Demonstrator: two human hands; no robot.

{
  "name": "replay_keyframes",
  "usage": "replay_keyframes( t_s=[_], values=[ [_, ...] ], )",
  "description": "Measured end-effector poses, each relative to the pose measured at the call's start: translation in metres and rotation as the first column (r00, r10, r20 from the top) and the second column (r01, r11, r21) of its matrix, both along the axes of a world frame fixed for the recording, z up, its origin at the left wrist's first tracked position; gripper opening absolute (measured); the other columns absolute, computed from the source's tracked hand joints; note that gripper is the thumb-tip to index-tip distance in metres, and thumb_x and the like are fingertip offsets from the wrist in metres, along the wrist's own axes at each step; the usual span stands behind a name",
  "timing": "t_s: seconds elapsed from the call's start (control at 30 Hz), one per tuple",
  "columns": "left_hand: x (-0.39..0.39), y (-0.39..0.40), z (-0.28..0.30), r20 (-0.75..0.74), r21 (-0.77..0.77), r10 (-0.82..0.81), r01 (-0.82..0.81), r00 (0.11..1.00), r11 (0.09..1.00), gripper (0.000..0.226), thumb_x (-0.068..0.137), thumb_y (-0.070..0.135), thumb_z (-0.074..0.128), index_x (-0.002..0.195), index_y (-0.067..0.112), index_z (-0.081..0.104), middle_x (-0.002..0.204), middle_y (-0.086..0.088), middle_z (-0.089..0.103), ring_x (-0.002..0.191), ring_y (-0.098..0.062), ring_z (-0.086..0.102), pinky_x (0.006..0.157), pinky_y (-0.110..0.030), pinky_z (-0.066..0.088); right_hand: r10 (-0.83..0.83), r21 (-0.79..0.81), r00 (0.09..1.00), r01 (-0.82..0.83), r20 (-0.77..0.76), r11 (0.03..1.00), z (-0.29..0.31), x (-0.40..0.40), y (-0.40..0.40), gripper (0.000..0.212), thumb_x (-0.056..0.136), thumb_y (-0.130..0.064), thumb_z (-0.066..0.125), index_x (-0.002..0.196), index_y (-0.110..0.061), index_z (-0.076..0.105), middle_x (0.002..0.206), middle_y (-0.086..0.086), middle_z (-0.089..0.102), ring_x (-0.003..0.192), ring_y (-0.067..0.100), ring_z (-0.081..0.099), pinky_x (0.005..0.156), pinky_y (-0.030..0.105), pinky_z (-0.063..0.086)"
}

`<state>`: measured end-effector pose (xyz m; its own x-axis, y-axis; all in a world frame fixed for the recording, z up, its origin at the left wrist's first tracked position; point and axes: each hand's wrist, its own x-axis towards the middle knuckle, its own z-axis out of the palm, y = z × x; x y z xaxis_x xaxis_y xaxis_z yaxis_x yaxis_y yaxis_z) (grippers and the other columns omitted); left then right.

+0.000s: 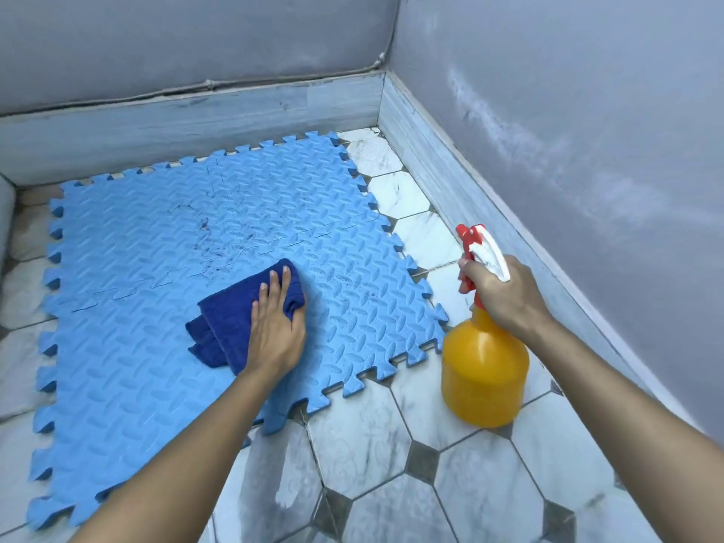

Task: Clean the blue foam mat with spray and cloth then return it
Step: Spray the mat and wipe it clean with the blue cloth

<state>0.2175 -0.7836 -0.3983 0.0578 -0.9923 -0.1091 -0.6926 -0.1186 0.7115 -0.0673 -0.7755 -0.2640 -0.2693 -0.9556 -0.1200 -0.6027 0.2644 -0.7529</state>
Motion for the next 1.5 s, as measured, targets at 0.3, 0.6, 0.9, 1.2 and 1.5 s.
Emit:
replay_keyframes(
  t_s=[0.3,0.6,0.9,1.2,1.5],
  values=[
    [-0.063,-0.003,-0.007,0.197,0.082,-0.3,0.289,0.933,0.954,0.066,0.1,0.039,0.028,0.151,0.028,-0.014,0.159,0.004,-0.016,0.147,-0.018,-0.015,0.118,-0.042,-0.011,-0.278,-0.297,0.954,0.298,0.109,0.907,-0.012,-0.055,0.023,0.039,0.09,-0.057,0.058,0.108,-0.022,0.059,0.09,-0.005,0.066,0.086,0.023,0.069,0.074,0.037,0.058],
    [-0.054,0.001,-0.013,0.43,0.154,-0.41,0.382,0.805,0.911,0.066,0.101,0.04,0.026,0.153,0.021,-0.009,0.16,-0.001,-0.015,0.147,-0.021,-0.015,0.118,-0.046,-0.007,-0.136,-0.295,0.98,0.174,0.144,0.94,0.005,-0.064,0.043,0.118,0.065,-0.083,0.059,0.156,-0.028,0.008,0.162,-0.006,0.019,0.14,-0.002,0.03,0.117,0.044,0.029],
    [-0.017,0.01,-0.006,0.53,0.142,-0.309,0.276,0.79,0.951,0.064,0.1,0.038,0.025,0.152,0.025,-0.01,0.16,0.003,-0.014,0.147,-0.018,-0.011,0.118,-0.047,-0.009,-0.032,-0.711,0.991,-0.07,-0.13,0.7,0.09,0.016,0.005,0.062,0.101,-0.036,0.045,0.151,-0.004,0.027,0.153,0.005,0.035,0.142,0.009,0.032,0.117,0.031,0.027],
    [0.084,-0.013,-0.018,0.441,0.146,0.306,-0.404,0.844,0.903,0.058,0.1,0.036,0.023,0.154,0.023,0.004,0.161,-0.005,-0.005,0.148,-0.02,-0.007,0.118,-0.046,-0.008,0.601,0.05,0.595,-0.687,-0.533,0.725,-0.015,0.155,-0.131,0.059,0.101,-0.038,0.041,0.151,-0.01,0.027,0.161,0.012,0.02,0.15,0.029,0.01,0.121,0.046,0.014],
    [0.044,0.007,-0.015,0.462,0.176,-0.188,0.119,0.867,0.977,0.073,0.081,0.04,0.028,0.152,0.023,0.02,0.159,-0.006,0.015,0.146,-0.028,0.018,0.113,-0.046,0.005,0.807,0.472,0.353,-0.671,-0.474,0.571,-0.049,0.161,-0.153,0.06,0.103,-0.043,0.033,0.156,-0.021,0.013,0.165,0.002,-0.001,0.151,0.024,-0.004,0.121,0.048,0.006]
  ],
)
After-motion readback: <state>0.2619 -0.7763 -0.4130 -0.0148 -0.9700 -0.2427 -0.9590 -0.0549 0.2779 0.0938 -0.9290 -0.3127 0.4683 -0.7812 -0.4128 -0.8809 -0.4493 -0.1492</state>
